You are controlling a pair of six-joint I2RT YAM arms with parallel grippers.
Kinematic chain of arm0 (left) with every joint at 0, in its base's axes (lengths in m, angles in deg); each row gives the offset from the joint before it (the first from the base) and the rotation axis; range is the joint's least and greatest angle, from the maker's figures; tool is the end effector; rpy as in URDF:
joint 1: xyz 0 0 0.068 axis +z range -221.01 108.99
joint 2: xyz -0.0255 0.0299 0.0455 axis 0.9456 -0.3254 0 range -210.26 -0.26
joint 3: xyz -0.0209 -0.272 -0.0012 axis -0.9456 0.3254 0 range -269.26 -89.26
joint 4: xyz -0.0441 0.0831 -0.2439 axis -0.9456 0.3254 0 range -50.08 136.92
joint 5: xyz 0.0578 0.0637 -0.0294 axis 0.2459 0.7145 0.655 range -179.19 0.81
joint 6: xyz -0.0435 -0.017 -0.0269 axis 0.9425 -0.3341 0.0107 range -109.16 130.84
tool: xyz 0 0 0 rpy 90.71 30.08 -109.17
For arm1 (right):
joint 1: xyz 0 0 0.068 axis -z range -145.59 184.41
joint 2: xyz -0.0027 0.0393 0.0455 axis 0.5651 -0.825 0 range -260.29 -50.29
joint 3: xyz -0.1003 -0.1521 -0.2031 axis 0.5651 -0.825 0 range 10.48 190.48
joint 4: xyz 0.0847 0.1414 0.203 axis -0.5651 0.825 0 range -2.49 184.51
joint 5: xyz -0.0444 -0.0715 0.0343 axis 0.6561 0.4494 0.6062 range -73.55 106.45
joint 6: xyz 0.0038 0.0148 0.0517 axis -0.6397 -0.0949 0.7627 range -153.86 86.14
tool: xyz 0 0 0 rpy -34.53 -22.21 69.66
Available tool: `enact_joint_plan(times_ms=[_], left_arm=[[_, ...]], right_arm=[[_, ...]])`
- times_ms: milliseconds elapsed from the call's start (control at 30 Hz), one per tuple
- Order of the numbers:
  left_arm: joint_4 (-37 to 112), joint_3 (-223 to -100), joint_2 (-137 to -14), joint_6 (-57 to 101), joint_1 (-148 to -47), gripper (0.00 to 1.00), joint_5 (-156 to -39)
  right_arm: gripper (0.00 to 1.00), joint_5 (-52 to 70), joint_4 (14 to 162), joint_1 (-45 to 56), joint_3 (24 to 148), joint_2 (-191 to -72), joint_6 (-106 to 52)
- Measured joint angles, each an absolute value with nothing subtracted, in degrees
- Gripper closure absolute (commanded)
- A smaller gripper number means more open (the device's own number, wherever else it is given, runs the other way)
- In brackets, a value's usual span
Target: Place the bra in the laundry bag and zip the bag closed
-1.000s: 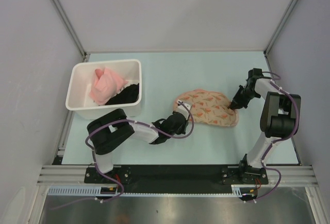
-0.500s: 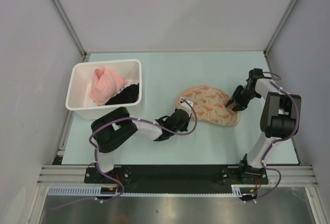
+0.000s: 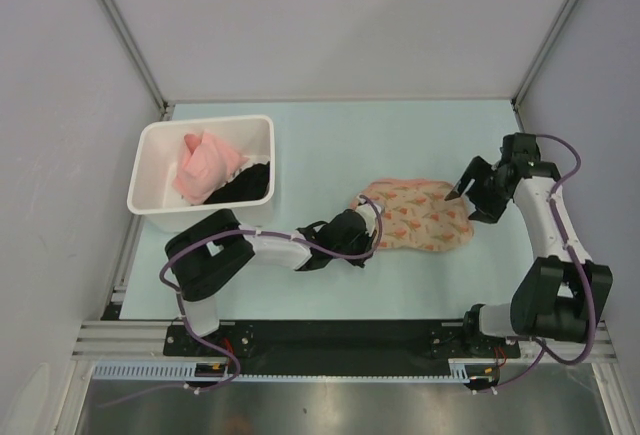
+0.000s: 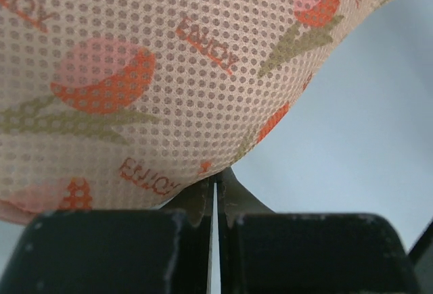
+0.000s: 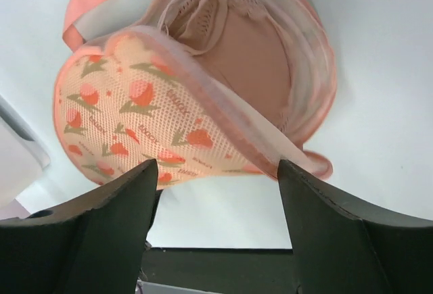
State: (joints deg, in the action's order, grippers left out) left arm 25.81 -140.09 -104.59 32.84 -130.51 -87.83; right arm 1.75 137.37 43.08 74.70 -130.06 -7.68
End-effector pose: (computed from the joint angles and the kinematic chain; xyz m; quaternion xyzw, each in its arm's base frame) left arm 0.1853 -0.3132 0.1385 0.2858 0.8576 -0.2709 0.3308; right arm 0.2686 -0.0318 0.2669 0.2642 0.9327 0.1557 0.1897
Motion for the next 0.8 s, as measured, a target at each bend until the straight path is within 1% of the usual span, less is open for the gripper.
enact_joint_plan(times_ms=[133, 233, 367, 467, 533, 600, 700, 800], left_arm=[[27.6, -140.1, -104.0, 33.9, -130.5, 1.0, -92.0], [28.5, -140.5, -104.0, 35.0, -130.5, 1.0, -94.6], [29.1, -141.2, -104.0, 36.5, -130.5, 1.0, -97.1], [29.2, -141.4, -103.9, 37.4, -130.5, 1.0, -98.1], [29.4, -141.4, -103.8, 37.8, -130.5, 1.0, -98.5], [29.3, -141.4, -103.7, 38.0, -130.5, 1.0, -98.8], [29.4, -141.3, -103.6, 38.6, -130.6, 1.0, -99.1], [29.3, -141.3, -103.6, 39.3, -130.6, 1.0, -99.3]], right_arm=[[0.27, -0.1, 137.7, 43.4, 71.2, -124.4, -5.6], [0.3, -4.5, 133.2, 41.7, 62.4, -118.0, -0.1], [0.3, -8.6, 126.8, 35.2, 50.2, -109.9, 9.5], [0.28, -9.7, 125.2, 33.2, 46.6, -108.2, 13.0], [0.26, -8.6, 126.4, 35.6, 47.4, -108.7, 11.5], [0.25, -5.5, 129.9, 39.0, 51.0, -110.7, 8.4], [0.23, 3.1, 134.4, 43.0, 62.2, -116.2, 1.3], [0.23, 10.5, 135.3, 44.0, 71.8, -119.6, -4.0]])
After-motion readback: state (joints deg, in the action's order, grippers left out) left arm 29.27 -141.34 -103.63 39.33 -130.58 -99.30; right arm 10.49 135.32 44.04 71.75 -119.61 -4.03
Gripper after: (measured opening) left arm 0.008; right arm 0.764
